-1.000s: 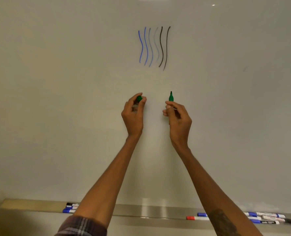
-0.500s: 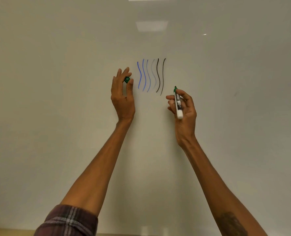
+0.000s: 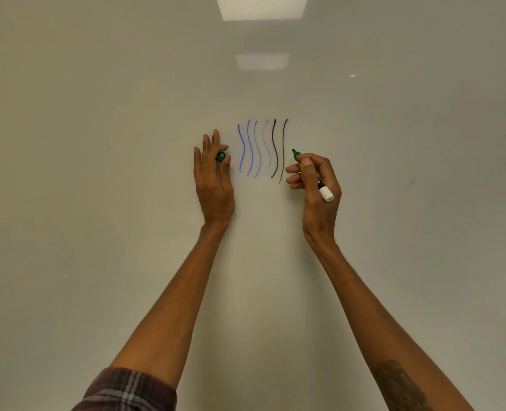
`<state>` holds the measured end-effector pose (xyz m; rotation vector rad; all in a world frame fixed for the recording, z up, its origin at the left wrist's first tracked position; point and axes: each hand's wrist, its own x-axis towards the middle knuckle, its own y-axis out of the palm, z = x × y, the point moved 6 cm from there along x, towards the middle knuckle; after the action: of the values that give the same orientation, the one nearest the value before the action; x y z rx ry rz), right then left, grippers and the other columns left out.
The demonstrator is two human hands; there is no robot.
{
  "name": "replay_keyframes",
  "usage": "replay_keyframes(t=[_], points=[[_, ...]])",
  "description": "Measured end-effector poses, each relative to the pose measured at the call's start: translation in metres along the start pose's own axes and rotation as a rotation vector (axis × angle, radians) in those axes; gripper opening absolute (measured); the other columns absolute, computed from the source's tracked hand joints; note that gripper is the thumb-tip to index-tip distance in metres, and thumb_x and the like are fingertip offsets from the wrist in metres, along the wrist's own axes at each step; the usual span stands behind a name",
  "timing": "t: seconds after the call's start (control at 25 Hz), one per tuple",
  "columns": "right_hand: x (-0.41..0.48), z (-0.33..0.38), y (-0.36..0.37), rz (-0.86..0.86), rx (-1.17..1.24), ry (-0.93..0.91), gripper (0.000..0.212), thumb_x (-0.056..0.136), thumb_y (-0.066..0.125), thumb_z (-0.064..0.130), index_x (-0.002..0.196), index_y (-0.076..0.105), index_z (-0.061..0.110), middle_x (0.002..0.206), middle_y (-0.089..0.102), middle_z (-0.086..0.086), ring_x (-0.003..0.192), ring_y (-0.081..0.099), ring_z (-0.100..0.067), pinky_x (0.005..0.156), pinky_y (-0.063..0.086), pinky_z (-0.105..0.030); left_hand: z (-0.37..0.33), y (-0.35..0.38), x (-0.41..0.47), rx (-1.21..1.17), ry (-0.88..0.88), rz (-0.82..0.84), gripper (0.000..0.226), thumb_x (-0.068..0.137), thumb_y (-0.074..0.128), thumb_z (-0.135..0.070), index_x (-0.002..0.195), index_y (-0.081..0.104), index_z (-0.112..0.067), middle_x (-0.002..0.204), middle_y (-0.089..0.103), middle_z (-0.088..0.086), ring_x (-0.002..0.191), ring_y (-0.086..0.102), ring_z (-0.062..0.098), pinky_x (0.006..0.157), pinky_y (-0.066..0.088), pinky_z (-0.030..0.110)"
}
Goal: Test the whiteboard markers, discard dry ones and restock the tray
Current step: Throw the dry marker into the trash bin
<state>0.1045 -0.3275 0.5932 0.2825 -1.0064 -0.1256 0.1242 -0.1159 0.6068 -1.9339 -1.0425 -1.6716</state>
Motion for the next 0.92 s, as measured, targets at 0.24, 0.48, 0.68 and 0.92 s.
replay_keyframes(t=[0.24,0.48,0.68,0.92], points=[[0.021,0.009,0.006,-0.064,-0.183,-0.159,0.024,0.093,0.062,0.02,0.114,0.063,0.008,0.089,0.071,-0.01,0.078,0.068,-0.025,0.068,0.058,-0.041,0.004,0.001,-0.002,0.041,-0.006,0.005,0.037,0.106,0.041,-0.019,0.133,0.052,0.004,0.15,0.047,0.002,0.147,0.033,0.018,0.123,0.022,0.042],[0.046,0.018,0.009,-0.126,-0.343,-0.31,0.019,0.093,0.063,0.015,0.109,0.069,0.005,0.087,0.069,-0.002,0.069,0.062,-0.014,0.06,0.052,-0.033,0.004,0.001,-0.003,0.059,0.014,0.007,0.037,0.107,0.04,-0.02,0.129,0.055,0.006,0.15,0.048,0.005,0.147,0.032,0.016,0.123,0.021,0.038],[0.005,-0.003,-0.003,-0.105,-0.42,-0.32,0.015,0.088,0.065,0.007,0.102,0.07,0.006,0.075,0.065,-0.003,0.06,0.056,-0.016,0.054,0.044,-0.03,0.004,0.0,-0.003,0.06,0.011,0.013,0.038,0.107,0.039,-0.021,0.129,0.054,0.006,0.15,0.048,0.005,0.147,0.032,0.018,0.123,0.022,0.042],[-0.013,-0.007,-0.011,-0.136,-0.343,-0.204,0.013,0.085,0.064,0.009,0.096,0.07,0.006,0.072,0.064,-0.001,0.058,0.053,-0.011,0.054,0.041,-0.028,0.001,-0.001,-0.005,0.062,0.02,0.01,0.036,0.106,0.041,-0.017,0.134,0.052,0.004,0.149,0.048,0.008,0.146,0.034,0.021,0.123,0.023,0.042]])
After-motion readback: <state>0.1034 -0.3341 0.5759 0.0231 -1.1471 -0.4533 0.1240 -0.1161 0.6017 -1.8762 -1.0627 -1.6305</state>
